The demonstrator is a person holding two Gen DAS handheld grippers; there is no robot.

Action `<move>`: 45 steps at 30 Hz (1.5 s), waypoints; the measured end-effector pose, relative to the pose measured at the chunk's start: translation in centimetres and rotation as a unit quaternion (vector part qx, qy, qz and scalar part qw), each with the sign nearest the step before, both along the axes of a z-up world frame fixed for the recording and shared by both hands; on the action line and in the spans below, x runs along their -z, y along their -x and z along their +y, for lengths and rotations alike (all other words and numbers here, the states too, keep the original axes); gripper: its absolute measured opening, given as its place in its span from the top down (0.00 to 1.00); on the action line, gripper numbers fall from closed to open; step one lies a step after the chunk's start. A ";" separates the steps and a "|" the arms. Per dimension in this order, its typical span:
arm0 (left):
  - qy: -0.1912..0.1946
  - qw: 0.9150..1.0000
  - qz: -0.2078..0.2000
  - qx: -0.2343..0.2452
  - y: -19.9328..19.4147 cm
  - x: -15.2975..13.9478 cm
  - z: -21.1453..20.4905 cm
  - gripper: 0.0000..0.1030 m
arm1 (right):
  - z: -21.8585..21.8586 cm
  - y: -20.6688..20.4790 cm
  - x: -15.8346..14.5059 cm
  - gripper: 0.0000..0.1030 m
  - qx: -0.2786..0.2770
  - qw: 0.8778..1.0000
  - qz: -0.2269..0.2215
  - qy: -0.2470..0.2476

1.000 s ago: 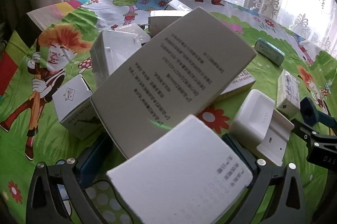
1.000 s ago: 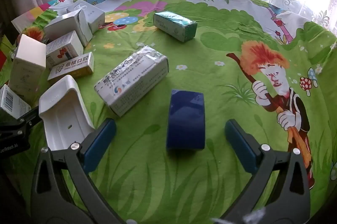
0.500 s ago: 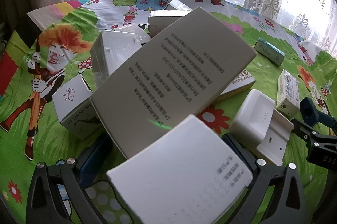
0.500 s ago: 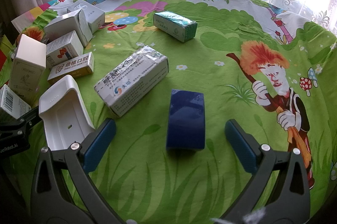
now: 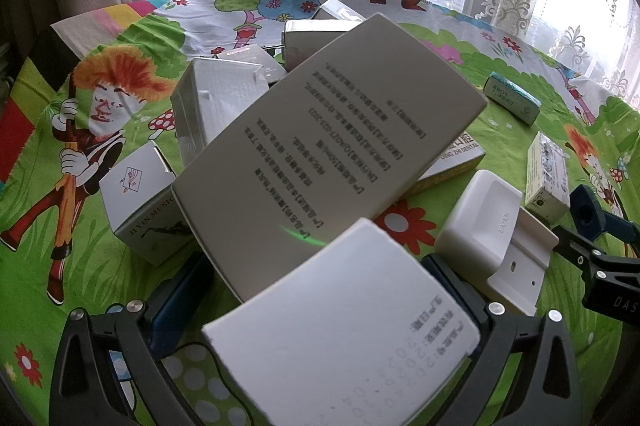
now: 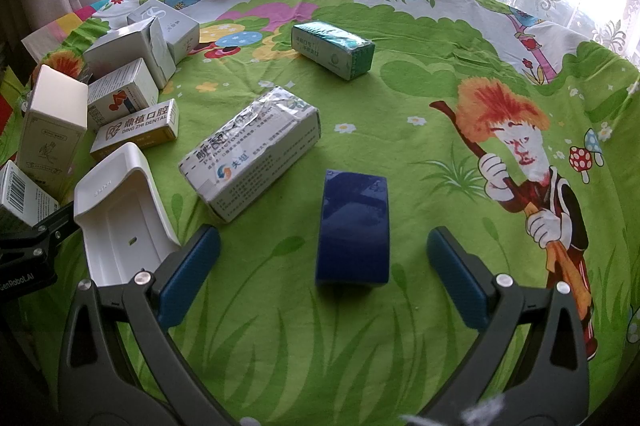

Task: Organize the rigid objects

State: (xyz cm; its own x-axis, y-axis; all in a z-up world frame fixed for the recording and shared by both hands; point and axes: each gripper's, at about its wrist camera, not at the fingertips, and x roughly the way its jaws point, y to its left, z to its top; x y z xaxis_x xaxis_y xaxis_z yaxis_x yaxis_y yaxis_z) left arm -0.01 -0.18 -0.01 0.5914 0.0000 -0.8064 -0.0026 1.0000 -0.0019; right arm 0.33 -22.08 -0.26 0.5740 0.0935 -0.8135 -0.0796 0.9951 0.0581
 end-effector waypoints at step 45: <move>0.000 1.000 0.001 0.003 -0.1 -0.1 0.1 0.00 | 2.4 5.3 -0.1 0.00 -0.170 0.985 -0.011 -0.003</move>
State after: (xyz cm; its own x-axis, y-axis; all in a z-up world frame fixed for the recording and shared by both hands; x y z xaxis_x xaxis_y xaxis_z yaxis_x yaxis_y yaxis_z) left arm 0.07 -0.08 0.10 0.5904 -0.0033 -0.8071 0.0026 1.0000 -0.0021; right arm -4.97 -19.71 -0.21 0.5266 0.2881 -0.7998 -0.4106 0.9100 0.0575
